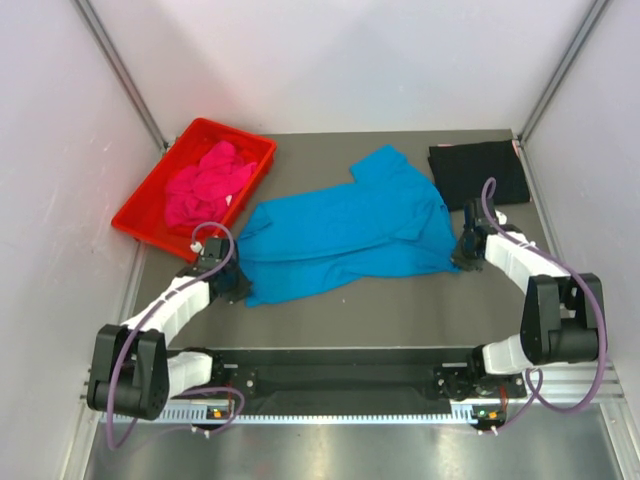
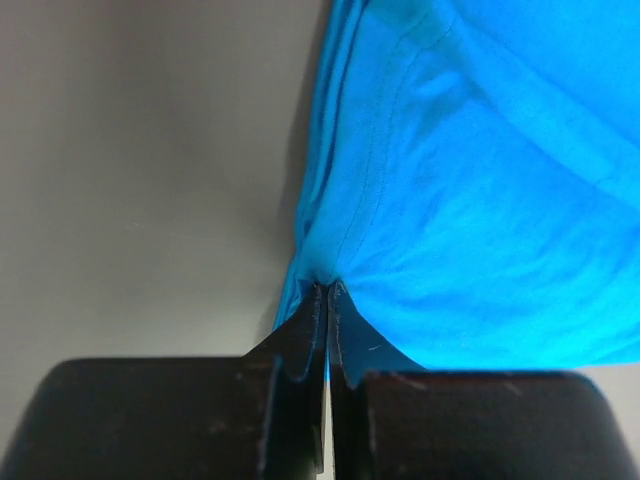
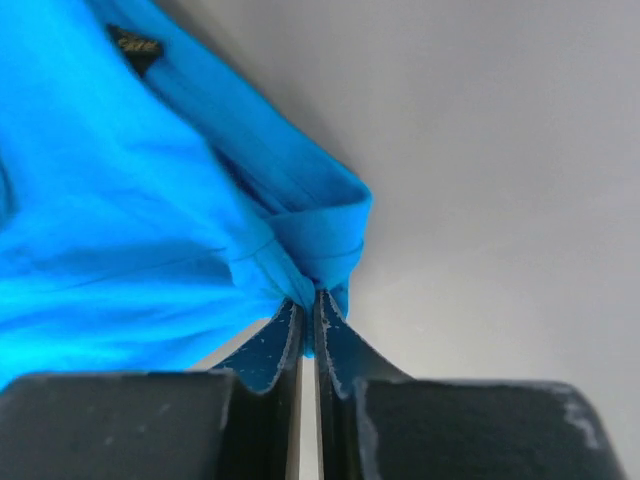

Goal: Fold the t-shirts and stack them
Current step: Fold the tshirt

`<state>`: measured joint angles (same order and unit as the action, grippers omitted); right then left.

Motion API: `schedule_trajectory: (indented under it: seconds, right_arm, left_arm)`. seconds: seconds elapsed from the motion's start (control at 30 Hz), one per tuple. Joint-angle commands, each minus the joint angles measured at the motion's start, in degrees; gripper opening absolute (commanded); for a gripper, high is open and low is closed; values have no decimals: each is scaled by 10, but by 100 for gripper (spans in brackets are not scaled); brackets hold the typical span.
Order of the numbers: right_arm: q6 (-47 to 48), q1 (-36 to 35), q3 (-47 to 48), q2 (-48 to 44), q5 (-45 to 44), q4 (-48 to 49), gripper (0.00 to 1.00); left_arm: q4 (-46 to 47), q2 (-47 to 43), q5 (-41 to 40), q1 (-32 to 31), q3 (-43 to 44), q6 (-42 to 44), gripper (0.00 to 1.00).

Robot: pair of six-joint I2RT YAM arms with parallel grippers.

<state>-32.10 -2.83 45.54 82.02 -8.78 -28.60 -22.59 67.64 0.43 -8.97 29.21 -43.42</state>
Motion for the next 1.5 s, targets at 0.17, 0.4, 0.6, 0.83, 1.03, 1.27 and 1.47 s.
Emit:
schedule_trajectory:
  seconds: [0.17,0.4,0.6,0.83,1.03,1.27,1.47]
  right_arm:
    - [41,2,74,-69,-88,-159,0]
    - [13,-11,38,-128,-47,-217,9]
    - [-33,-7,5,-151,-5,-199,19]
    - [-40,24,40,-150,-6,-186,47]
    - [-50,80,5,-78,112,-109,46]
    - [-87,165,-28,-43,139,-78,40]
    - [-125,191,-77,-69,150,-33,34]
  left_arm:
    - [-59,-66,-127,-2,25,-10,0]
    - [-108,-65,-123,-1,22,-39,0]
    - [-163,-76,-204,-1,47,-69,0]
    - [-197,-36,-201,0,147,-38,37]
    - [-133,-5,-29,-6,218,42,41]
    - [10,5,122,-18,126,-3,41]
    - [63,34,164,-18,78,24,42]
